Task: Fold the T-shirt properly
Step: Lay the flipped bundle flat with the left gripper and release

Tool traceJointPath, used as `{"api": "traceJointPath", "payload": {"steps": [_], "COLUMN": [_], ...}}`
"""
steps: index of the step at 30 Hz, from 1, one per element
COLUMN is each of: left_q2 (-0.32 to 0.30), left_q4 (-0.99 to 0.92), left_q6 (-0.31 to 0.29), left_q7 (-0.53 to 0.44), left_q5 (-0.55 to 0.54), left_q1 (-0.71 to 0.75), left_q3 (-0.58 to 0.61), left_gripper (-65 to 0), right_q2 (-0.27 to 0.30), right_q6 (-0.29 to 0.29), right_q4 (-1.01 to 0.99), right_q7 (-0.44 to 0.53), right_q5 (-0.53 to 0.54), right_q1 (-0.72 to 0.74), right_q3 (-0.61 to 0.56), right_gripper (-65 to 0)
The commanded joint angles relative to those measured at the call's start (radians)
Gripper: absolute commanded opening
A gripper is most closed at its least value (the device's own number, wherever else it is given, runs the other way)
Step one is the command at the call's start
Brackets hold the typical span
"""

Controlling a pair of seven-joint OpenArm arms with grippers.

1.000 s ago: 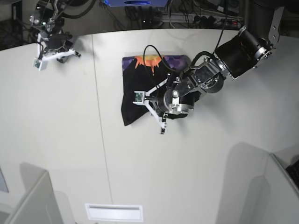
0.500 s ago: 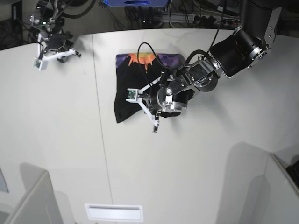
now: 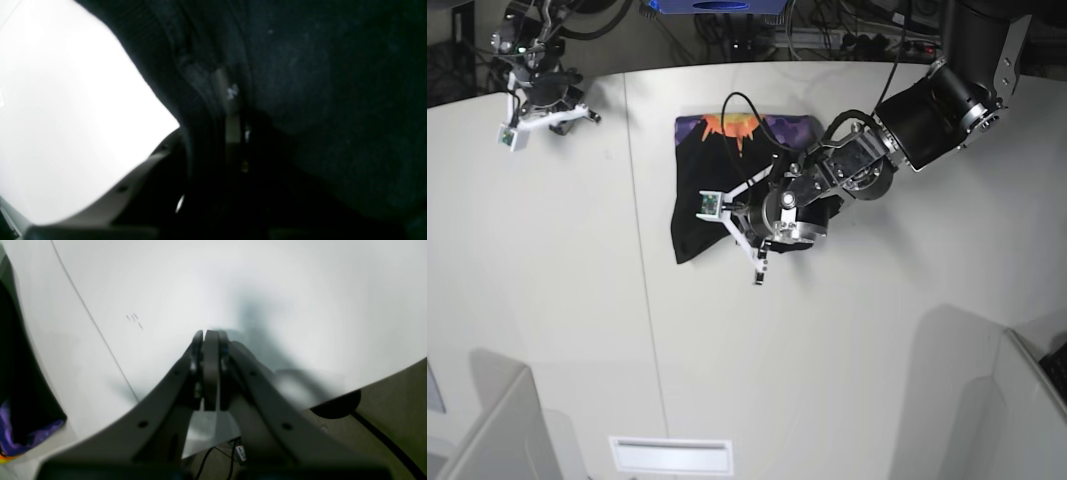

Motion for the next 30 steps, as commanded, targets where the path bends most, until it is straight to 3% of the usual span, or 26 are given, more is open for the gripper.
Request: {"api": "traceJointPath", "payload": {"steps": [1, 3, 11, 15, 18, 23, 30], "left_q2": [0.000, 0.009, 0.046, 0.054, 0.063, 0.055, 0.062], "left_q4": [0.000, 0.001, -0.003, -0.002, -0.002, 0.006, 0.009], "left_q6": [-0.023, -0.023, -0.023, -0.023, -0.023, -0.023, -0.023], "left_q7": [0.004, 0.004, 0.004, 0.004, 0.007, 0.009, 0.009], "left_q5": [-0.020, -0.020, -0.018, -0.018, -0.023, -0.023, -0.029], "left_q1": [-0.009, -0.010, -0.076, -0.096, -0.125, -0.147, -0.144], "left_q3": [0.004, -0.005, -0.005, -0.007, -0.007, -0.013, -0.183], "left_gripper": [-65.0, -65.0, -33.4, -22.5, -19.4, -19.9, -20.4], "right_q2": [0.005, 0.005, 0.003, 0.003, 0.003, 0.003, 0.008], "right_q6": [0.004, 0.004, 0.004, 0.004, 0.004, 0.004, 0.004], "right_q4": [0.014, 0.014, 0.013, 0.013, 0.013, 0.013, 0.013], "right_q7": [0.018, 0.018, 0.018, 0.018, 0.018, 0.018, 0.018], "right_q5": [0.006, 0.006, 0.006, 0.006, 0.006, 0.006, 0.006], "right_q1": [0.000, 0.000, 0.000, 0.000, -0.002, -0.003, 0.000], "right_q3": [0.003, 0.003, 0.000, 0.000, 0.001, -0.002, -0.003], "right_gripper": [-65.0, -65.0, -65.0, -65.0, -65.0, -65.0, -65.0]}}
